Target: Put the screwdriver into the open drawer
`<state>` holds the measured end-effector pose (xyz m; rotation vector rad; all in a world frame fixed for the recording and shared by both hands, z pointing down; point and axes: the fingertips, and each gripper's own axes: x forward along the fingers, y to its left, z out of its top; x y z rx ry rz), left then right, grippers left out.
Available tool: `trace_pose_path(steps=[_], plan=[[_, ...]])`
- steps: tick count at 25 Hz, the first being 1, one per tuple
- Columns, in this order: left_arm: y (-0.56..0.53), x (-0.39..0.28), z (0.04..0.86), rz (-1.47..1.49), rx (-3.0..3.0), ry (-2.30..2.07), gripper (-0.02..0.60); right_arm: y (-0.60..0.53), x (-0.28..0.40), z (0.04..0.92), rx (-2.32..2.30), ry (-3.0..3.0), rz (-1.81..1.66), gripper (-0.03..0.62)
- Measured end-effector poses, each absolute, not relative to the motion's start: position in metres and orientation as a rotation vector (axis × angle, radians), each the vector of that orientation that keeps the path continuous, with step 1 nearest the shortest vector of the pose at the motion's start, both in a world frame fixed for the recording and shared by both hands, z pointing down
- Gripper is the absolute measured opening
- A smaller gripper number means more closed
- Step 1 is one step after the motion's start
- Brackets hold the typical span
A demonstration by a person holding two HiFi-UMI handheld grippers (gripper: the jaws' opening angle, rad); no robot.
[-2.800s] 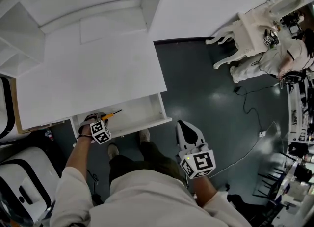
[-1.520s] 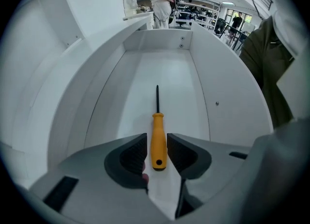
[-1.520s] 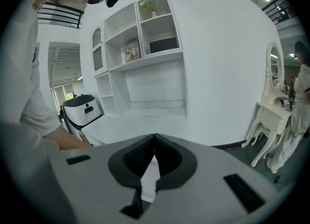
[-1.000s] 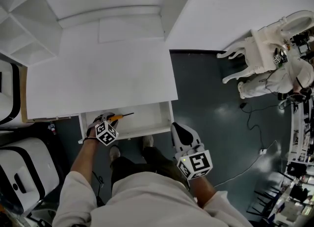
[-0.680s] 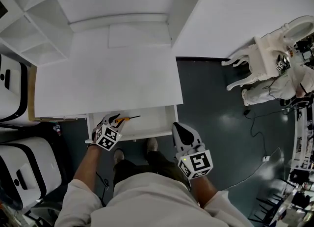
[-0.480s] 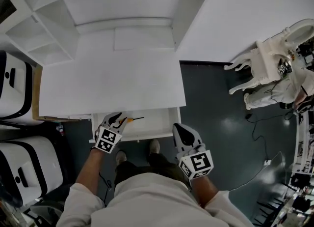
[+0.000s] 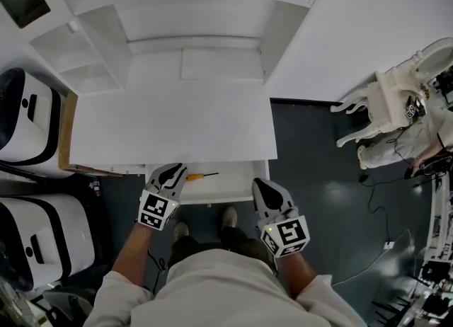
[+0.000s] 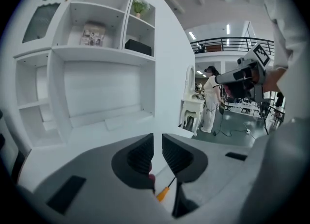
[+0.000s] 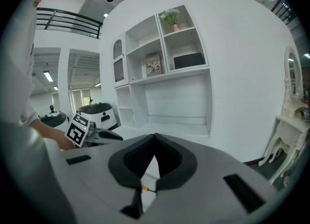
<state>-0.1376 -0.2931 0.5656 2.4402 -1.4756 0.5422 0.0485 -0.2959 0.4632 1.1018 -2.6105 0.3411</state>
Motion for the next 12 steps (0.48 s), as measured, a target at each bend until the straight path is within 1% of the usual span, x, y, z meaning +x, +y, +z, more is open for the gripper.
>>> trace_pose_path(steps=[3, 12], plan=[[-0.287, -0.145, 0.536, 0.463, 2.449, -1.536, 0.033, -0.294, 0.042, 0.459, 1.099, -2.617, 0.332, 0.003], [-0.253, -0.156, 0.481, 0.332, 2.473, -1.64, 0.006, -0.28, 0.023, 0.447, 1.076, -2.642, 0.304, 0.003]])
